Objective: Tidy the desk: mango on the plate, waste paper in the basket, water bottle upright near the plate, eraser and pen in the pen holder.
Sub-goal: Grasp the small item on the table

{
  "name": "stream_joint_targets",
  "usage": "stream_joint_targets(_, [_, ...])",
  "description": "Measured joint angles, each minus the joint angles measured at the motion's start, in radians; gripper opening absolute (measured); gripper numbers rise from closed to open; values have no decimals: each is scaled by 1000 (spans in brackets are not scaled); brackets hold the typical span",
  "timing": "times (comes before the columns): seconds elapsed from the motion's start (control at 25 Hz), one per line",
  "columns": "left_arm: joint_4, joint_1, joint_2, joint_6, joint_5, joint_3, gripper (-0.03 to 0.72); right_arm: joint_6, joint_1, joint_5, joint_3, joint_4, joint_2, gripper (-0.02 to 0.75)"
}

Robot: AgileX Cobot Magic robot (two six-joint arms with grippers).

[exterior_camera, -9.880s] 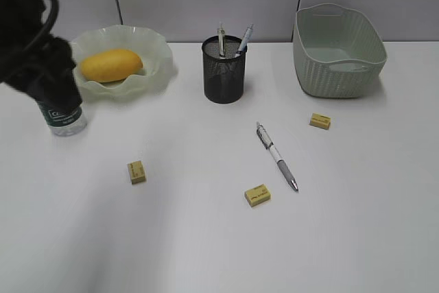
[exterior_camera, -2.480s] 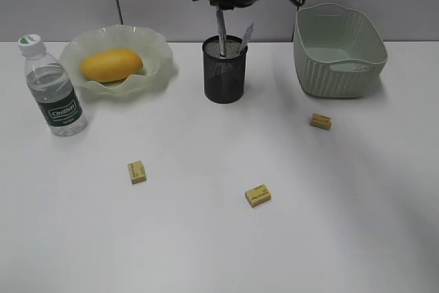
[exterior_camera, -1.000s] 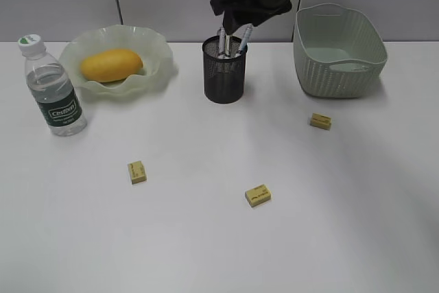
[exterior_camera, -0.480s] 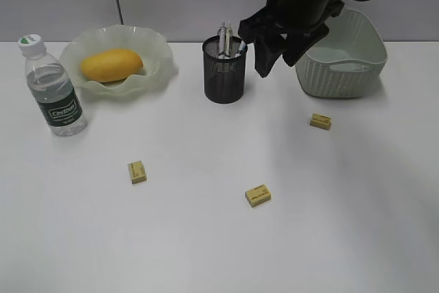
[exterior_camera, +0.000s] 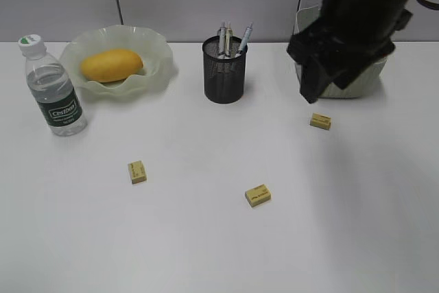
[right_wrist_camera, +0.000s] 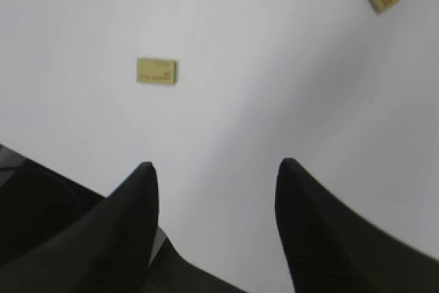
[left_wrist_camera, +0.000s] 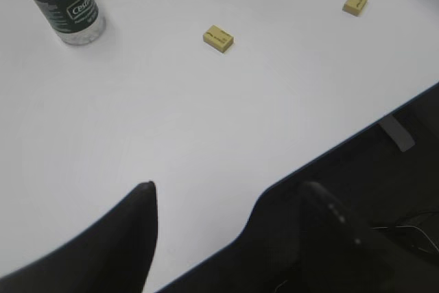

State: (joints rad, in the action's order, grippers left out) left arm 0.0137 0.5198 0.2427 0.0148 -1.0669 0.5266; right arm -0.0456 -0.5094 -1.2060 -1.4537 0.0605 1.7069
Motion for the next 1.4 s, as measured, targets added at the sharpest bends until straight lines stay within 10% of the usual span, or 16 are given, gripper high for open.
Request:
stream_joint_targets(0.52, [0, 0, 0, 0, 0, 0, 480, 7, 0, 1, 443, -19, -487, 585])
stream_joint_targets(1.4, [-1, 0, 0, 0, 0, 0, 475, 148, 0, 113, 928, -163, -1360, 587])
